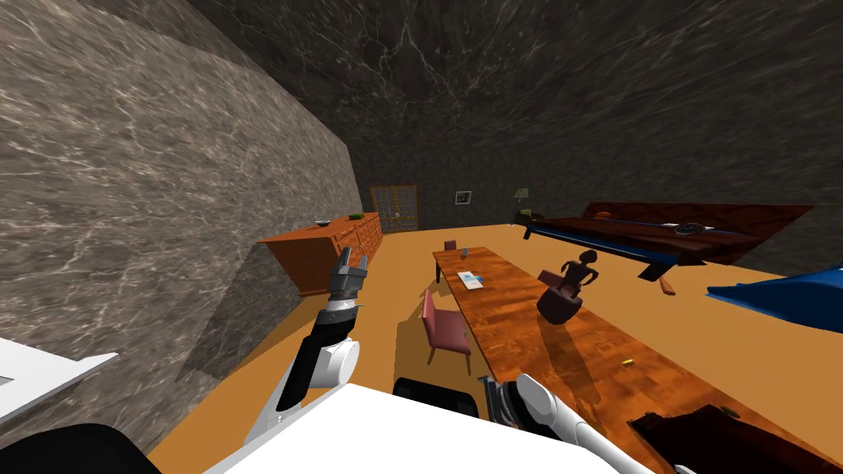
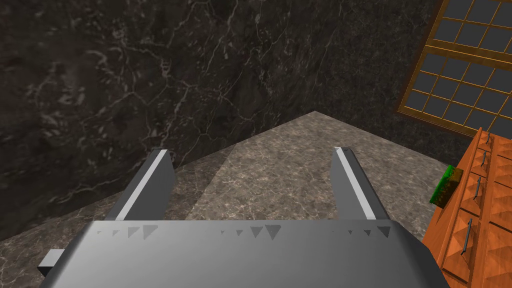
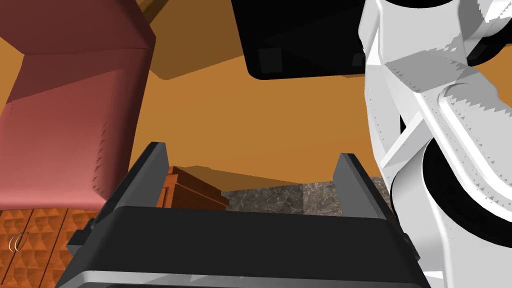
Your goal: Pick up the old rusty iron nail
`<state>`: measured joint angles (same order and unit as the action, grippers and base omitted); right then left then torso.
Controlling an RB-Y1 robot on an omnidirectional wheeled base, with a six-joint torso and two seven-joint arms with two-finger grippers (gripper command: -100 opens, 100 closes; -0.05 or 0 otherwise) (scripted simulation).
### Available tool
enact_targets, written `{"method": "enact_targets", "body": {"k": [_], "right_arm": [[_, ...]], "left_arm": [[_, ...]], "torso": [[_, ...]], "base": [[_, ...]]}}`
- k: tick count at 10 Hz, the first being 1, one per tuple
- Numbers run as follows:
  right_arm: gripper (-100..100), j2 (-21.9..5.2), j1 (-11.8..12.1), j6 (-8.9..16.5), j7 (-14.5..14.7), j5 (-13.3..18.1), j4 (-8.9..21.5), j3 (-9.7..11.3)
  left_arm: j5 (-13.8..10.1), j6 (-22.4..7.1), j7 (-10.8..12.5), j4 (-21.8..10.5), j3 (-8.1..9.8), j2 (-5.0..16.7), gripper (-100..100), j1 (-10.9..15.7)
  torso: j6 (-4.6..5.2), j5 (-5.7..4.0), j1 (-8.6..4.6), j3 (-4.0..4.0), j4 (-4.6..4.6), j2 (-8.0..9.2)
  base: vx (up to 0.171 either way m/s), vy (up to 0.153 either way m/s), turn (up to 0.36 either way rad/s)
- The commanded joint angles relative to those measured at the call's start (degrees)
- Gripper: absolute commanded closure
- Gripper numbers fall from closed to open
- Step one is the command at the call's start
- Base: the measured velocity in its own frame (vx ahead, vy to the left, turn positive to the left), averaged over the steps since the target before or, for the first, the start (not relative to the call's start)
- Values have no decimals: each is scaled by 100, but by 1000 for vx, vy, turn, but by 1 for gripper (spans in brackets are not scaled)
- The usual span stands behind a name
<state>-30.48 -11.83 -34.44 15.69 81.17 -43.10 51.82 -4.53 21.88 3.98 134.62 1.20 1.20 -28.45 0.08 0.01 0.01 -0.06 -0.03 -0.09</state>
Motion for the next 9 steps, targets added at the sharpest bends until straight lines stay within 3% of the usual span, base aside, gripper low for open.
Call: {"method": "enact_targets", "body": {"k": [1,2,4,6,9], "right_arm": [[-100,-96,-78,12,56,282,259,174],[-100,-96,-78,12,56,282,259,174],[-100,-217,-228,58,41,693,631,476],[-100,-217,-228,58,41,729,631,476],[-100,-360,-393,122,10,1255,1052,835]], "left_arm": [[0,0,0,0,0,0,0,0],[0,0,0,0,0,0,0,0],[0,0,0,0,0,0,0,0],[0,0,0,0,0,0,0,0],[0,0,0,0,0,0,0,0]], "torso": [[0,0,0,0,0,0],[0,1,-1,0,1,0],[-2,0,-2,-2,0,-4],[2,0,-4,-1,0,-2],[0,0,-2,1,1,0]], "base": [[34,-14,78],[34,-18,54],[50,-23,138],[25,-16,3],[35,-21,100]]}}
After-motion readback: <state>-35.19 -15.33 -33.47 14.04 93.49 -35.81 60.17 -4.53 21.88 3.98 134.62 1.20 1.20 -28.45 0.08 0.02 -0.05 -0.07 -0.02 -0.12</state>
